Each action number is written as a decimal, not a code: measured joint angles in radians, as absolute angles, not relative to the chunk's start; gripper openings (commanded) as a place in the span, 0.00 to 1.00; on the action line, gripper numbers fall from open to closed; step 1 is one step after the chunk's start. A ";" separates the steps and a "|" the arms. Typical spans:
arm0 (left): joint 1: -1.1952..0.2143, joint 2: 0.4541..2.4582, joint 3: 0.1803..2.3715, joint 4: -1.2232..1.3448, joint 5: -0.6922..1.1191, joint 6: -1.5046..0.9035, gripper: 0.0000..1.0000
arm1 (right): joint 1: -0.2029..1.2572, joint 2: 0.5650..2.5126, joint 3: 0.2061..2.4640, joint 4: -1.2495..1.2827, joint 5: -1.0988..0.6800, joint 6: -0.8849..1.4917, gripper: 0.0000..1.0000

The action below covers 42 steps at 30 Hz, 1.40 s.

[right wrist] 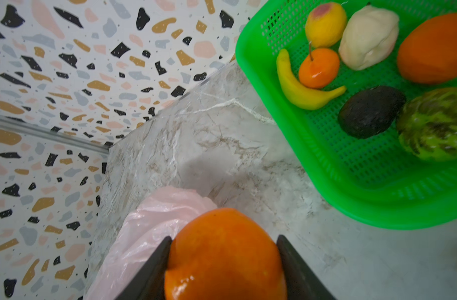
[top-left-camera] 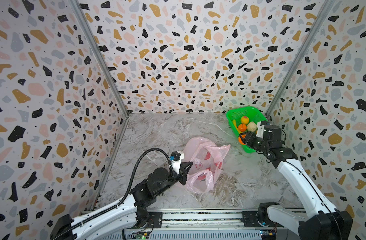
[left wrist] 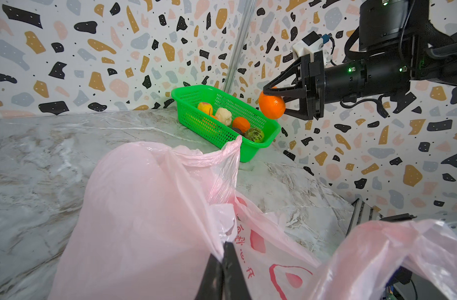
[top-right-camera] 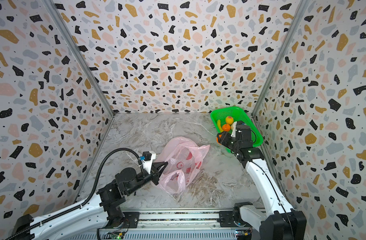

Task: Untie the knot of the plastic bag and take out the fruit
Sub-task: Move the plastic bag to the center of the table.

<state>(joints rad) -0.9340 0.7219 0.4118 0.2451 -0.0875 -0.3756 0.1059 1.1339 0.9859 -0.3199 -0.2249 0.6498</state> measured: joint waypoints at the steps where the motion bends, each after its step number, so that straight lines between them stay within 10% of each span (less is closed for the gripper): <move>1: -0.924 0.722 0.412 0.244 -0.084 -0.374 0.00 | 0.084 1.155 0.991 -0.299 -0.224 0.644 0.46; 20: -0.766 0.786 0.410 0.258 -0.038 -0.362 0.00 | -0.099 1.813 1.268 -0.025 -0.192 0.581 0.51; 29: -0.727 0.844 0.410 0.279 -0.042 -0.357 0.00 | -0.098 1.853 1.329 -0.025 -0.176 0.537 0.81; 42: -0.630 0.992 0.458 0.326 -0.063 -0.320 0.12 | -0.082 1.700 1.228 -0.042 -0.160 0.509 0.85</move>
<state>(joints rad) -0.6296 0.9916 0.4580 0.3264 -0.0628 -0.3202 -0.0818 1.7000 1.2278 -0.0418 -0.1600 0.5087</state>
